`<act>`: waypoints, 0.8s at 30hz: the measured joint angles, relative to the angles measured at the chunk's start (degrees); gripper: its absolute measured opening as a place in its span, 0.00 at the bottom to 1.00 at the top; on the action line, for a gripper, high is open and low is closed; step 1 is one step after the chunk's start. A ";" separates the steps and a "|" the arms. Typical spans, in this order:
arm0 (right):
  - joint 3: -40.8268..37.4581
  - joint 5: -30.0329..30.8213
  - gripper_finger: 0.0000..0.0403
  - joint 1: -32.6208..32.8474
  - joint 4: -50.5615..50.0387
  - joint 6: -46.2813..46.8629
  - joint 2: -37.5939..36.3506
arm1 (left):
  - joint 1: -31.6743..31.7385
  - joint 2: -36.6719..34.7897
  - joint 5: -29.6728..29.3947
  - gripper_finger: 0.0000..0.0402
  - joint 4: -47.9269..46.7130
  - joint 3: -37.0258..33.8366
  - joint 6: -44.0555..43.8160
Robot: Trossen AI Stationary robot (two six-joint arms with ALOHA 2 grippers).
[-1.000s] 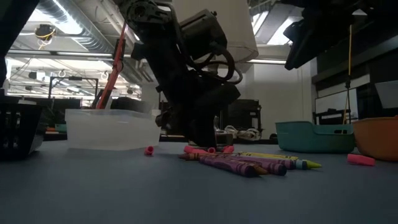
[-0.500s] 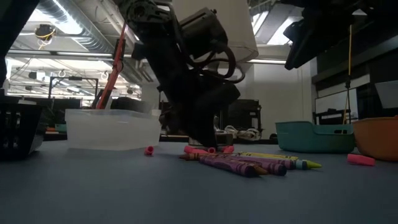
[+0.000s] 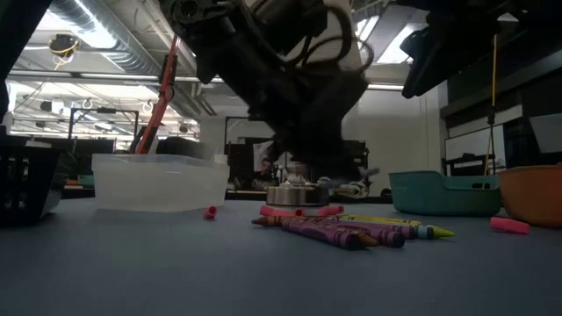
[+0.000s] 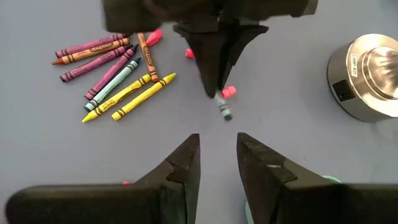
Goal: Sort crayons
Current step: Put the blue crayon into the right red bin
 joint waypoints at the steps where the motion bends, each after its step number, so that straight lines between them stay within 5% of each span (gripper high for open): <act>1: 0.00 0.00 0.26 0.01 -0.01 -0.02 0.00 | -0.22 0.00 0.13 0.01 1.70 0.00 0.87; 11: 0.00 0.00 0.26 -0.01 0.26 -0.02 0.00 | -2.55 -0.10 0.40 0.01 15.24 0.02 9.54; 24: 0.00 -4.01 0.26 0.00 0.23 -0.07 0.00 | -2.98 -0.11 -0.08 0.01 17.96 0.02 10.68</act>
